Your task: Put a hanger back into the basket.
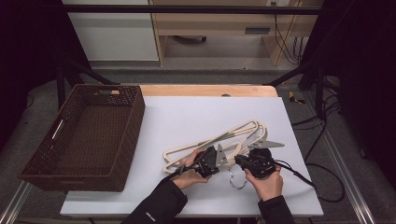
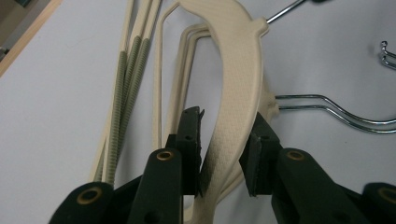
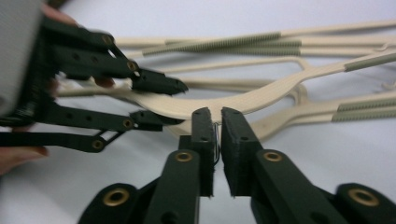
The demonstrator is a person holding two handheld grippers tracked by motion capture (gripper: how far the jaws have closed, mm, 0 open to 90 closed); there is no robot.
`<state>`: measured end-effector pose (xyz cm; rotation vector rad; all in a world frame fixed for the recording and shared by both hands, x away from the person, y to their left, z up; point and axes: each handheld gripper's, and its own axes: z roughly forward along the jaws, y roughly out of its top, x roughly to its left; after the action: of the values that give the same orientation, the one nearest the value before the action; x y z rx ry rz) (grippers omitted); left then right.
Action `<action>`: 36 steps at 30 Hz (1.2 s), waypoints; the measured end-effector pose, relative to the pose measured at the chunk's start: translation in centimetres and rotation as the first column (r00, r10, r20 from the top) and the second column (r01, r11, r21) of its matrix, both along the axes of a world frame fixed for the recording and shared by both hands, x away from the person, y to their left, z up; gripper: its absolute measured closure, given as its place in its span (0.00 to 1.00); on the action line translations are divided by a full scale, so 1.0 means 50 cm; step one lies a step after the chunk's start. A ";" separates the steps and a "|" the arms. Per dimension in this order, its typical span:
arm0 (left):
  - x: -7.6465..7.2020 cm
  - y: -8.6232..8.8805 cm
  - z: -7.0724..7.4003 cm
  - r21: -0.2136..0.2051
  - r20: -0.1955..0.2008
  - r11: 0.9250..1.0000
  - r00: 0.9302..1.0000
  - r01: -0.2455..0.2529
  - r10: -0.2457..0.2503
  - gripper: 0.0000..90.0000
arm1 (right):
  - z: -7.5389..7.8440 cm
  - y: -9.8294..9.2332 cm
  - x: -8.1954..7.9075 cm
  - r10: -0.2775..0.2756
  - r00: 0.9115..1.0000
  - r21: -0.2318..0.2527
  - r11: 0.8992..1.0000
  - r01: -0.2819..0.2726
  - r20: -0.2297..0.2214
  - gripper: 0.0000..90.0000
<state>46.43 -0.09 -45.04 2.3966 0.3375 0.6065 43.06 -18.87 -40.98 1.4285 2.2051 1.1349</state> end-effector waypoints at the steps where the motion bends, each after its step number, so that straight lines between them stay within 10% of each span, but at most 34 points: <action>1: -0.001 0.002 0.002 -0.003 0.002 1.000 1.000 -0.003 0.003 0.80 | 0.005 -0.004 -0.002 -0.002 1.000 0.004 1.000 0.002 0.011 0.86; 13: -0.006 0.038 0.056 -0.024 0.093 0.999 0.995 -0.039 0.041 0.90 | 0.059 -0.089 -0.021 -0.088 0.969 0.075 0.995 0.073 0.231 0.52; 19: 0.006 0.069 0.086 -0.071 0.098 0.993 0.990 -0.094 0.101 0.94 | 0.047 -0.112 -0.012 -0.086 0.963 0.074 0.995 0.069 0.255 0.35; 26: 0.012 0.126 0.139 -0.149 0.044 0.980 0.989 -0.130 0.138 0.96 | 0.025 -0.103 0.000 -0.025 0.968 0.029 0.999 0.018 0.249 0.24; 36: -0.013 0.231 0.250 -0.300 -0.036 0.939 0.986 -0.167 0.164 0.96 | 0.027 -0.104 -0.005 0.017 0.963 0.043 0.999 -0.030 0.271 0.15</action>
<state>45.80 11.47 -32.54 2.0913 0.5971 0.5716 42.80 -24.08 -39.65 1.1859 2.0218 1.3116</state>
